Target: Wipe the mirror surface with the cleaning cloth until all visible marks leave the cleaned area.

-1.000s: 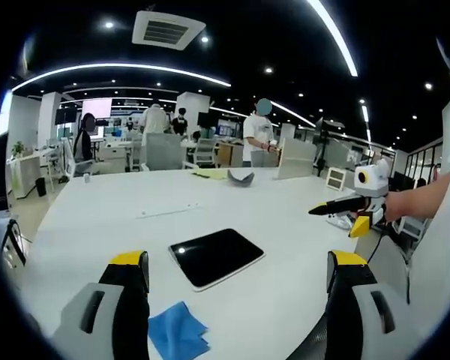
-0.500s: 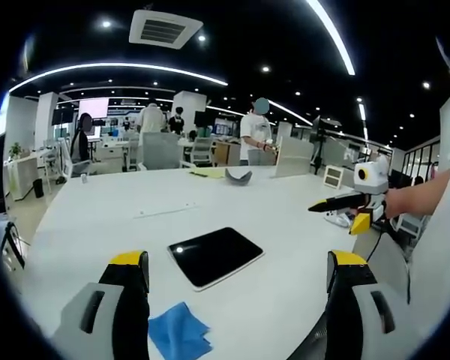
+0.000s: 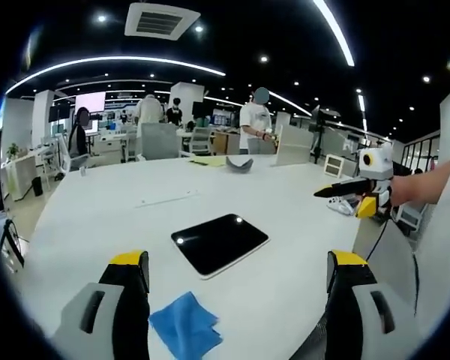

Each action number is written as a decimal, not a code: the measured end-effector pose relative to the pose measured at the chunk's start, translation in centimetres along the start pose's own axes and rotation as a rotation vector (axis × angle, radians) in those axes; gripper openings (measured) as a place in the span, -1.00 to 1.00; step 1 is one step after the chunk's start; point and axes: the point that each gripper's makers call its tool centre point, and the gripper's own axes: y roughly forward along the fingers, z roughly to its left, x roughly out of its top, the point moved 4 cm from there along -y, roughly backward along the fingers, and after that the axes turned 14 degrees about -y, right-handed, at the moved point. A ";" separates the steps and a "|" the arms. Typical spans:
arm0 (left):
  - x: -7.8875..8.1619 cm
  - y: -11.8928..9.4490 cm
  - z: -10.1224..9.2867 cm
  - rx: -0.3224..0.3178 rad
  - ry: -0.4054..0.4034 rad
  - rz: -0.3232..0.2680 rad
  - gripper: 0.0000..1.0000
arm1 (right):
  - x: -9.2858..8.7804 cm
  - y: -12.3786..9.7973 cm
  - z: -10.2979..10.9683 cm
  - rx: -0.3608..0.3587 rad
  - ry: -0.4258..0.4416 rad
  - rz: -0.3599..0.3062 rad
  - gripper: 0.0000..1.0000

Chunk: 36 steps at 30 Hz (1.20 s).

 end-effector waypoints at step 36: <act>-10.8 3.9 10.2 0.130 0.020 0.298 -0.15 | -2.1 1.0 -1.1 -0.035 0.067 0.099 0.96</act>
